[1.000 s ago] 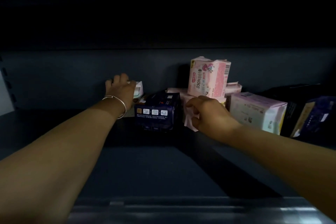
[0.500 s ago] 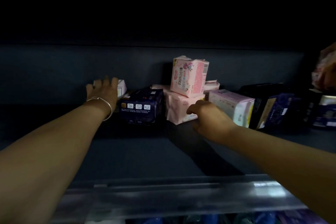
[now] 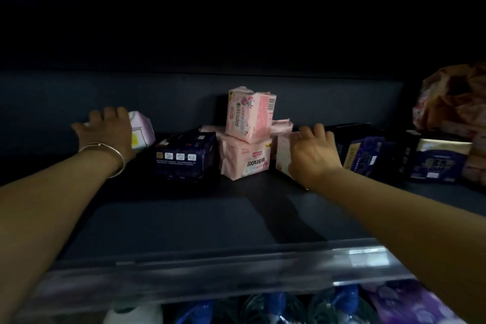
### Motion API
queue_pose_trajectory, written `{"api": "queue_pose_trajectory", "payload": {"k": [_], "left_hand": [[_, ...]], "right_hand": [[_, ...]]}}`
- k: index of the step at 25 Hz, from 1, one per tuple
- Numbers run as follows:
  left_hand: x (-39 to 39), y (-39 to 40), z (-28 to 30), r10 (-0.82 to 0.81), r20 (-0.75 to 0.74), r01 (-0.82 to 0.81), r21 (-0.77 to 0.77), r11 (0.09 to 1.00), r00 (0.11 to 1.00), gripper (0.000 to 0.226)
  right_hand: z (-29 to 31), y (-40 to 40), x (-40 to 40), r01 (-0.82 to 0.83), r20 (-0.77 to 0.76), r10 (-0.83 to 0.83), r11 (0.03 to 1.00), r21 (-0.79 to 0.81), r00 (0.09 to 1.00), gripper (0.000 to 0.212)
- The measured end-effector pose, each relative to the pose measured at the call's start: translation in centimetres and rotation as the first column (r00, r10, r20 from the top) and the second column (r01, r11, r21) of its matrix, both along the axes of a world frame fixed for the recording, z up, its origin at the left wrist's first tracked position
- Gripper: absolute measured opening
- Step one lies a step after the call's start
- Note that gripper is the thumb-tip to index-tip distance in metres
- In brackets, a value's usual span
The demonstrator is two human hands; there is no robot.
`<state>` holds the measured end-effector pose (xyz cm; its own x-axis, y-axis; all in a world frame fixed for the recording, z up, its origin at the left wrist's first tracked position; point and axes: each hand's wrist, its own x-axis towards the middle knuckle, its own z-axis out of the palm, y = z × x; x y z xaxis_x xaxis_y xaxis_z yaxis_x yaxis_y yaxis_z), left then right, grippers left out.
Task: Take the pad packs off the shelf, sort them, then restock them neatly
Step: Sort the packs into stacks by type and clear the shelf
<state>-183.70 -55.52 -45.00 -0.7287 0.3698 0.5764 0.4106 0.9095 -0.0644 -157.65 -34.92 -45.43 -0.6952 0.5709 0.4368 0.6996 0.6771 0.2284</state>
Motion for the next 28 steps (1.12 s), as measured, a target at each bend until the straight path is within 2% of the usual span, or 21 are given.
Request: {"api": "queue_pose_trajectory", "payload": {"k": [2,4,7,10,14,18,21,24,28], "left_hand": [[1.1,-0.8,0.7,-0.028,-0.07,0.031,0.052,0.998,0.997,0.078],[2.2,-1.2,1.5,-0.09,-0.165,0.101,0.06,0.993,0.982,0.074],[4.6,-0.9,3.2,-0.193,-0.267,0.213,0.046,0.976,0.944,0.071],[8.0,0.5,3.8,-0.312,-0.243,0.328,0.03,0.944,0.919,0.069],[10.8,2.6,2.3,-0.509,-0.308,0.528,-0.027,0.849,0.804,0.064],[12.7,4.0,1.2,-0.555,-0.298,0.566,-0.056,0.823,0.777,0.063],[14.3,4.2,0.6,-0.548,-0.245,0.556,-0.039,0.83,0.8,0.066],[15.3,4.3,0.1,-0.561,-0.223,0.566,-0.045,0.823,0.798,0.069],[15.6,4.6,-0.6,-0.556,-0.19,0.564,-0.016,0.826,0.809,0.07]], "right_hand": [[0.0,0.8,0.1,0.142,0.037,-0.138,0.981,-0.13,0.99,0.058],[-0.5,1.3,-0.3,0.18,0.057,-0.171,0.96,-0.215,0.984,0.065],[-1.2,1.2,-0.7,0.079,-0.044,-0.09,0.976,-0.205,0.995,0.056],[-1.4,1.1,-0.7,-0.002,-0.139,-0.03,0.974,-0.228,0.99,0.049],[-2.3,1.8,0.2,-0.067,-0.276,0.023,0.986,-0.154,0.961,0.051],[-2.4,2.5,1.4,0.024,-0.238,-0.095,0.958,-0.284,0.967,0.069],[-2.2,2.1,1.2,-0.022,-0.263,-0.088,0.922,-0.387,0.961,0.075],[-2.5,2.2,1.0,-0.078,-0.371,-0.052,0.942,-0.326,0.927,0.057],[-3.4,2.2,0.8,-0.1,-0.39,0.014,0.974,-0.203,0.921,0.056]]}}
